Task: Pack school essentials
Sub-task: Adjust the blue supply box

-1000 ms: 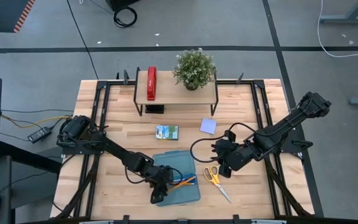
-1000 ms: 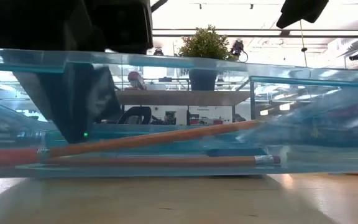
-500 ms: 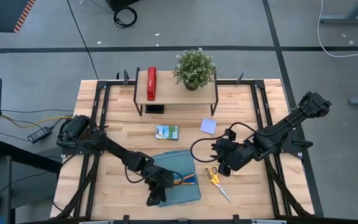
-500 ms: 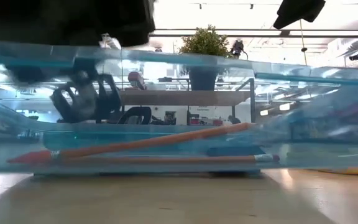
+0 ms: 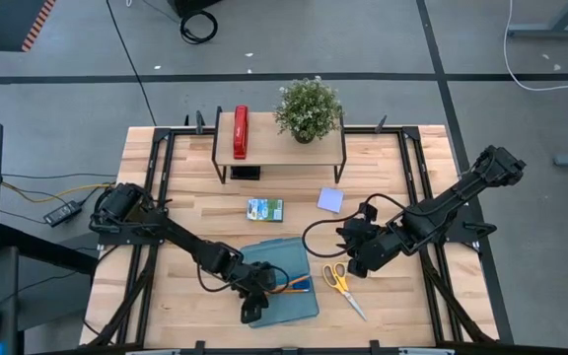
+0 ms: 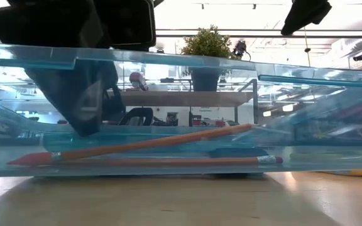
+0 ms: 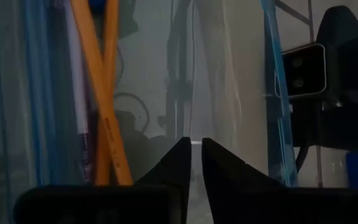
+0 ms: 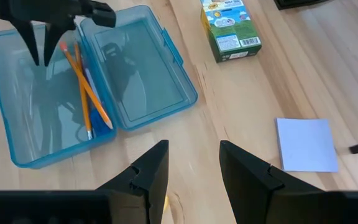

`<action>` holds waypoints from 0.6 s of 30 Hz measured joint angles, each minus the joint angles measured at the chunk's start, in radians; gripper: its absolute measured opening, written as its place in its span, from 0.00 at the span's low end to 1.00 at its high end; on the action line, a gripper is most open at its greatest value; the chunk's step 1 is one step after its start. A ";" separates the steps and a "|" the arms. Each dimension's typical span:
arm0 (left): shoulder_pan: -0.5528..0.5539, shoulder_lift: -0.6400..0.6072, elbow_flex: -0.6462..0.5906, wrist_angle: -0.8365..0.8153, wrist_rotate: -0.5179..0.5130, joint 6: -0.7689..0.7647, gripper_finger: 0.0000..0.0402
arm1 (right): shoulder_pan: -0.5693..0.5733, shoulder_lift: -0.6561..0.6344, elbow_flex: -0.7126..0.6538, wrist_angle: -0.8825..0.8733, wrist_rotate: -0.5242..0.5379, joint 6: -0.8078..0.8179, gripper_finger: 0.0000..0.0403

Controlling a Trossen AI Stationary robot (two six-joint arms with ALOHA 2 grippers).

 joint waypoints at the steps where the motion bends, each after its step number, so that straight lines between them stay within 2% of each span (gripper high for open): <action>1: -0.005 0.004 0.000 0.002 0.000 0.009 0.13 | 0.000 0.000 0.000 -0.001 0.000 0.000 0.37; 7: -0.022 0.061 0.001 -0.014 0.003 0.022 0.20 | 0.000 0.000 0.000 0.006 0.003 -0.002 0.37; 12: -0.021 0.088 0.005 -0.009 -0.007 0.030 0.23 | -0.001 0.001 0.000 0.048 0.003 -0.082 0.37; 18: -0.014 0.094 0.006 -0.050 -0.111 0.089 0.20 | -0.038 0.005 -0.001 0.052 0.003 -0.136 0.37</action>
